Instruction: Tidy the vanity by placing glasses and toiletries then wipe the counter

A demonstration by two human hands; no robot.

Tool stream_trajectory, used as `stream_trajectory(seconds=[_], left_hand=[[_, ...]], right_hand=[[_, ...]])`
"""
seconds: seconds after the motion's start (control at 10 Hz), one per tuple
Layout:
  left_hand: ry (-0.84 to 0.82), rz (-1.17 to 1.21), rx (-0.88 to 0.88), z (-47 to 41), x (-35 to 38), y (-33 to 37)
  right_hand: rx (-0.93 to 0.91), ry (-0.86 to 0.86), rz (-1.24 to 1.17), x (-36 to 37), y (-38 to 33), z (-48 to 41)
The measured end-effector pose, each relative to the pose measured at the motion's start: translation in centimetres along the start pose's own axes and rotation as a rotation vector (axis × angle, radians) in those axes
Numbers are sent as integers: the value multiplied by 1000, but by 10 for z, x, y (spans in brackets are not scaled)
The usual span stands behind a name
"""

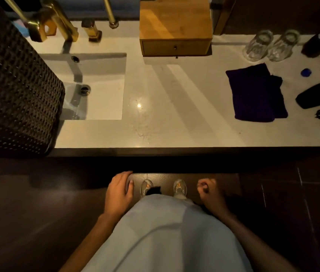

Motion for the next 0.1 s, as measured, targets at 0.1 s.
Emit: stream_trajectory(seconds=[0.1], left_hand=[[-424, 100, -495, 21, 23, -22]], right_hand=[[292, -320, 46, 23, 35, 18]])
Point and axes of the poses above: each hand's wrist, its own z-axis away from the middle knuckle, its own x-axis out of the palm, y = z × x, the point moved 3 cm from there along -z, towards the middle knuckle, and after that the axes turned 7 degrees about y, right-handed, at the moved point
